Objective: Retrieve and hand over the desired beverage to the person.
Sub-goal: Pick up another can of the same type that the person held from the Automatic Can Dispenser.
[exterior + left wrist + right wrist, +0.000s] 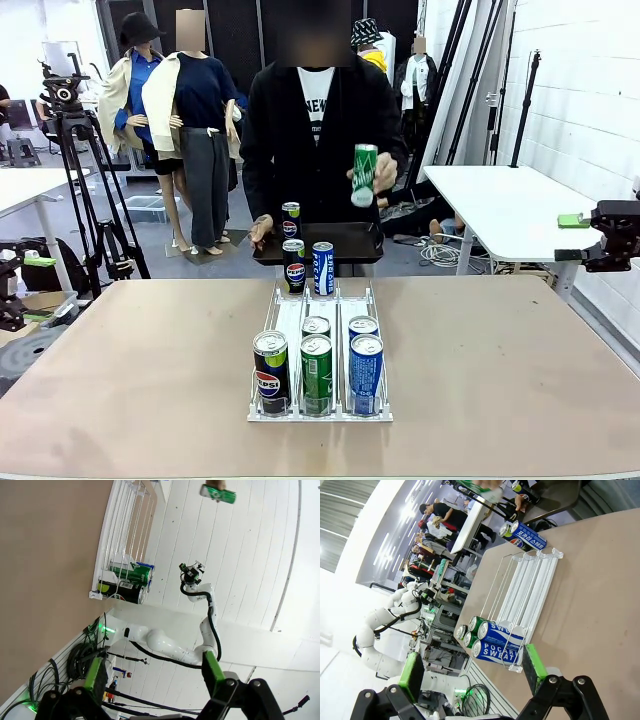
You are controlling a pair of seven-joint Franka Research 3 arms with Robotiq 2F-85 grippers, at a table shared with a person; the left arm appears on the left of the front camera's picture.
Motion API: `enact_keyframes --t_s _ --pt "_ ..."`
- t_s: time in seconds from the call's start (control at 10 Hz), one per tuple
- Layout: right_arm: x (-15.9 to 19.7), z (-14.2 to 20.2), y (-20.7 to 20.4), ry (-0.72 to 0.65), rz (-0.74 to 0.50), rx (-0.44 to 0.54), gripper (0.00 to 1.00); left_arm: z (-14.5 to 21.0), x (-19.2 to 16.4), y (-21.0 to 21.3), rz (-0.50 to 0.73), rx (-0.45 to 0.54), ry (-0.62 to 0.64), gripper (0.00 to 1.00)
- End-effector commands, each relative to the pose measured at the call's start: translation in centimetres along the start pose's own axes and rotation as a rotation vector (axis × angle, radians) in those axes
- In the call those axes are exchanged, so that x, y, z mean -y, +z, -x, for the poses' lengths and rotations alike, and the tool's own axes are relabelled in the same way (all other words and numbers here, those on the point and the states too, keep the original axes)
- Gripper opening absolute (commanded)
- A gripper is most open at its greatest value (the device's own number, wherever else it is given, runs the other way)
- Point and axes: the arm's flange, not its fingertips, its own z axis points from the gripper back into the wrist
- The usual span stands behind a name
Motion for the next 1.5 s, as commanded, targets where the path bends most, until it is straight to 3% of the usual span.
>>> enact_keyframes --t_s 0.0,1.4 --pt "-0.03 0.04 -0.11 0.002 0.003 0.001 1.0 0.46 0.2 0.0 -0.006 -0.002 -0.003 1.0" --pt "-0.03 0.04 -0.11 0.002 0.003 0.001 1.0 0.46 0.2 0.0 -0.006 -0.002 -0.003 1.0"
